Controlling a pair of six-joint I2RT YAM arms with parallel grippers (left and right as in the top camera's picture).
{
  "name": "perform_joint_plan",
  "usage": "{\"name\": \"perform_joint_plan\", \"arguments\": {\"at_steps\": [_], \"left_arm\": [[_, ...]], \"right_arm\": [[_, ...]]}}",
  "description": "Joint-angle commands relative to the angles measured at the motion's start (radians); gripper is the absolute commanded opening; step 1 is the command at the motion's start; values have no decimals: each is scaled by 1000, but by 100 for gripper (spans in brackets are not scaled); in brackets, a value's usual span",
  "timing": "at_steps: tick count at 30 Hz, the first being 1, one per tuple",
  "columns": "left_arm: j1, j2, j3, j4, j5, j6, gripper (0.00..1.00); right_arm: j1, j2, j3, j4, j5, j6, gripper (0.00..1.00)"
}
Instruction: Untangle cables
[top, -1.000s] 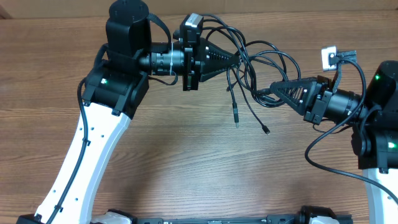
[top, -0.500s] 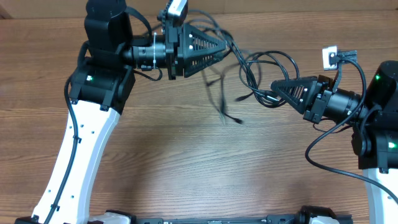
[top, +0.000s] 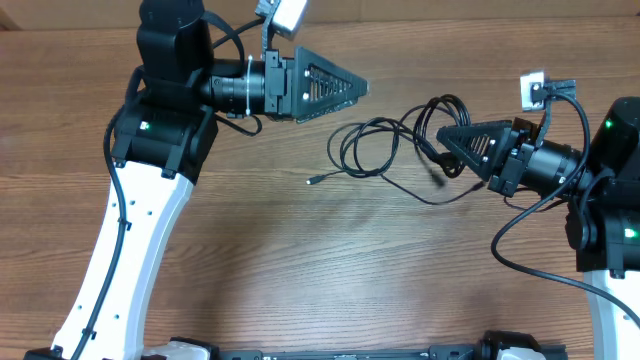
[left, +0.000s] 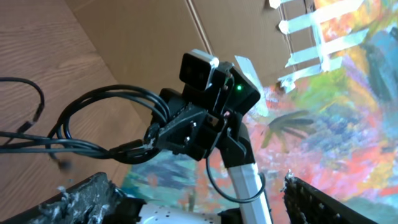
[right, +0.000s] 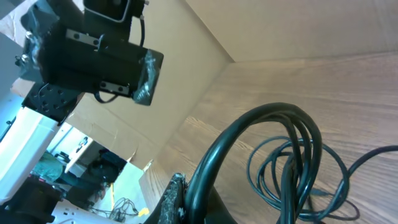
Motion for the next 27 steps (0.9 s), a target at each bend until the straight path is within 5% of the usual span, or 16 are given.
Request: {"name": "perform_joint_plan", "arguments": {"at_steps": [1,6,12,16,21,24,27], "left_arm": [[-32,0,15,-56,11,132,88],[-79,0,15,-327,-159,276,90],[-132,0,15,-490,-353,247,87],[-184,1,15,-489,-439,127,83],[-251,1,15,-489,-581,-86,66],[-276,3,15,-489,-640,-266,70],[-281,7,15,-489,-637,-462,87]], "right_arm": [[-4,-8,9,37,-5,23,4],[-4,-8,9,138,-3,125,4],[-4,-8,9,169,77,206,4],[-4,-8,9,176,116,261,4],[-4,-8,9,216,114,335,4],[-4,-8,9,260,89,375,4],[-4,-8,9,313,66,393,4]]}}
